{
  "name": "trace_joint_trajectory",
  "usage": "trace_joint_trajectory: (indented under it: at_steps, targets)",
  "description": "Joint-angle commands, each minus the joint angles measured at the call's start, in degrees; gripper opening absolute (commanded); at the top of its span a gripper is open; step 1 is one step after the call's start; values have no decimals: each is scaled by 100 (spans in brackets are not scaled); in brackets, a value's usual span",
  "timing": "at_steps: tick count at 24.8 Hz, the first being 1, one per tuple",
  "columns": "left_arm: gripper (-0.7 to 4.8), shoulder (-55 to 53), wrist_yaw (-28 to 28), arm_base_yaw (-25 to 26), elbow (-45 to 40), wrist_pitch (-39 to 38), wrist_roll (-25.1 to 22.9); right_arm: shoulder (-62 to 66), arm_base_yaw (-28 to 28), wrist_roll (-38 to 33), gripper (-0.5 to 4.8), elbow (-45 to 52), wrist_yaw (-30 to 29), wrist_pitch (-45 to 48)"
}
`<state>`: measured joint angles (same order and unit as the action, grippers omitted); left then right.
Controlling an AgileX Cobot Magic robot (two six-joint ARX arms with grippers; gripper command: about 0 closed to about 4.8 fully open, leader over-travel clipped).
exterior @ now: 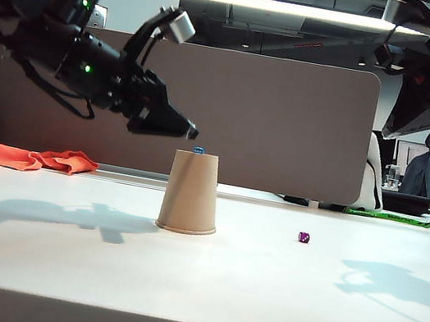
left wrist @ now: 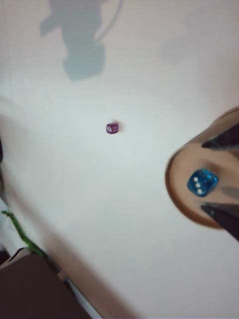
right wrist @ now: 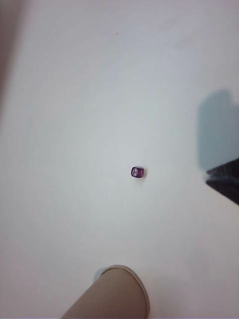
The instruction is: Throw the dice onto the paper cup, compare its value with the values of the other dice on the table, place the die with the higher value on the paper cup, and take no action if both dice have the same value.
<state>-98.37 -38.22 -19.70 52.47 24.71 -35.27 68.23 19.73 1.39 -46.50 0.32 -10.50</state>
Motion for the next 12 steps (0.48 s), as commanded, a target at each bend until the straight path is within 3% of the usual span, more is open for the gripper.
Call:
trace_joint_trajectory:
  at_steps: [1, 12]
  targets:
    - [139, -74, -81, 2, 70, 155, -13, -17, 7, 17, 0, -37, 13, 83]
    - [138, -393, -210, 2, 697, 55, 280, -17, 7, 15, 0, -35, 7, 46]
